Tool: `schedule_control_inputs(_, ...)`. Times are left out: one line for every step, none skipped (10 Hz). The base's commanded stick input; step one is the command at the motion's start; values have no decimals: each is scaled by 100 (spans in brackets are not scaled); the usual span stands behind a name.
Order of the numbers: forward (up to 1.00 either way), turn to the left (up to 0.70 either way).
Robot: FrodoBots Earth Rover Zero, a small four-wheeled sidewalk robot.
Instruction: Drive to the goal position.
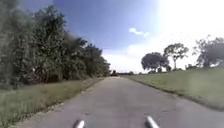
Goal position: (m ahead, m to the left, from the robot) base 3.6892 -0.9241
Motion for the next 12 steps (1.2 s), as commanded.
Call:
schedule_control_inputs(70,0)
schedule_control_inputs(70,0)
schedule_control_inputs(70,0)
schedule_control_inputs(70,0)
schedule_control_inputs(70,0)
schedule_control_inputs(70,0)
schedule_control_inputs(70,0)
schedule_control_inputs(70,0)
schedule_control_inputs(70,0)
schedule_control_inputs(70,0)
schedule_control_inputs(70,0)
schedule_control_inputs(70,0)
